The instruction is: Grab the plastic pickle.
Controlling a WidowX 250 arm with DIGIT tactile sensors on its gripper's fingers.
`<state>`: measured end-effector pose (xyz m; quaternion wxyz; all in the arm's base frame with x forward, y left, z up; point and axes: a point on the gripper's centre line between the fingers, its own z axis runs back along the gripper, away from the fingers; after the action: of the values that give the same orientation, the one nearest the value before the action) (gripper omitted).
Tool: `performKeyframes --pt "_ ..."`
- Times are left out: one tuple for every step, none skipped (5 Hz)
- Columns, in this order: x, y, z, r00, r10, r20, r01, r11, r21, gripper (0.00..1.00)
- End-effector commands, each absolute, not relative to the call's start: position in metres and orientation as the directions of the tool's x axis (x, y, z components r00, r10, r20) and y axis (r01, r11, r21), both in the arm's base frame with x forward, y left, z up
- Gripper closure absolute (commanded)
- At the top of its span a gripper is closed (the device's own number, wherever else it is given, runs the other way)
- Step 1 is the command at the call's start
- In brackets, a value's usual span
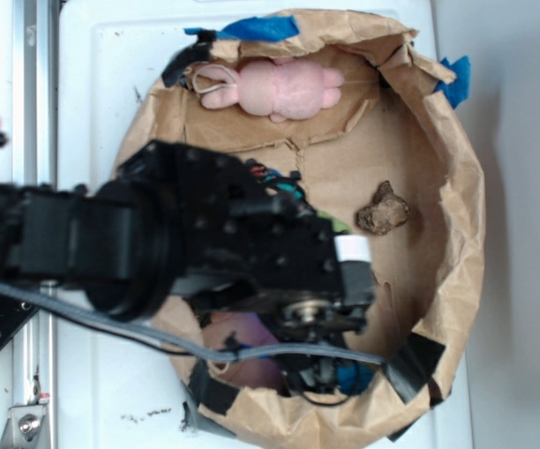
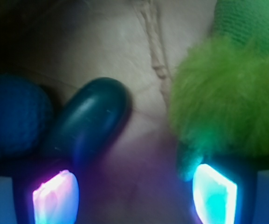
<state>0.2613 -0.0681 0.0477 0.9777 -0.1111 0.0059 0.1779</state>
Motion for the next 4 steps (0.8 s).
performKeyframes --pt "0.26 -0.062 0.075 0.945 0.326 -0.015 -0.316 0.901 -0.297 0.0" --pt "0.255 -0.061 0.079 0.942 0.334 -0.021 -0.323 0.892 -0.317 0.0" --pt "0.243 -0.072 0.069 0.943 0.331 0.018 -0.311 0.904 -0.295 0.0" --pt "0.237 -0.081 0.061 0.945 0.328 0.019 -0.307 0.903 -0.3 0.0"
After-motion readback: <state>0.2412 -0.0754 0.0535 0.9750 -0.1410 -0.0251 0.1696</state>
